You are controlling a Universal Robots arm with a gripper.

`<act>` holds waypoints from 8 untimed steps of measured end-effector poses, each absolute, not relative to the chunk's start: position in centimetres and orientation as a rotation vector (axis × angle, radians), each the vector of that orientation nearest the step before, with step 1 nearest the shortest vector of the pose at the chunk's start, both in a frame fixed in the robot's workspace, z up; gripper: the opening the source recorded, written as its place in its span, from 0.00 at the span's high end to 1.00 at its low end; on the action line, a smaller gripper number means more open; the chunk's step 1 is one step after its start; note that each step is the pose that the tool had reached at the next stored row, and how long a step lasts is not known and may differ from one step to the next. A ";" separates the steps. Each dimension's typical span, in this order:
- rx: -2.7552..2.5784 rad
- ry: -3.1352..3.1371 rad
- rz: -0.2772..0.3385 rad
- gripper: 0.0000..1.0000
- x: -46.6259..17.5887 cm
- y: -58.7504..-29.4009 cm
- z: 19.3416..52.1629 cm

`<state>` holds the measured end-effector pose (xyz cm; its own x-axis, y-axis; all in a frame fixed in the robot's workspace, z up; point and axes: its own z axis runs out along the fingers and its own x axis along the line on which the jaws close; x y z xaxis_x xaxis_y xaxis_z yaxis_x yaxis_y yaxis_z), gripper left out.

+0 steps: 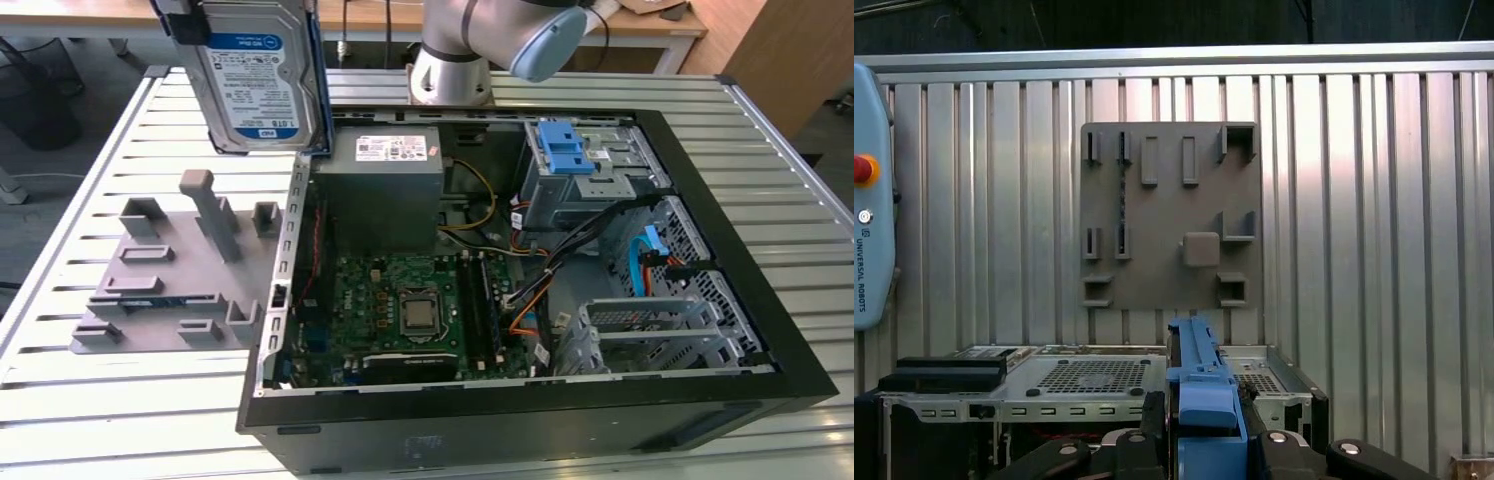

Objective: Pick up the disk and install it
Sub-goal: 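Pick up the disk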

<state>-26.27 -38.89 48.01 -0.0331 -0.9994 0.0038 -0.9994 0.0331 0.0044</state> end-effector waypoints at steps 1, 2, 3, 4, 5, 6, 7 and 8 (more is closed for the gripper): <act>2.180 -2.254 -0.001 0.64 -26.2 -38.9 48.0; 2.180 -2.254 -0.001 0.64 -26.2 -38.9 48.0; 2.180 -2.254 -0.001 0.64 -26.2 -38.9 48.0; 2.180 -2.254 -0.001 0.64 -26.2 -38.9 48.0; 2.180 -2.254 -0.001 0.64 -26.2 -38.9 48.0; 2.181 -2.254 -0.001 0.64 -26.2 -38.9 48.0; 2.181 -2.254 -0.001 0.64 -26.2 -38.9 48.0; 2.181 -2.254 -0.001 0.64 -26.2 -38.9 48.0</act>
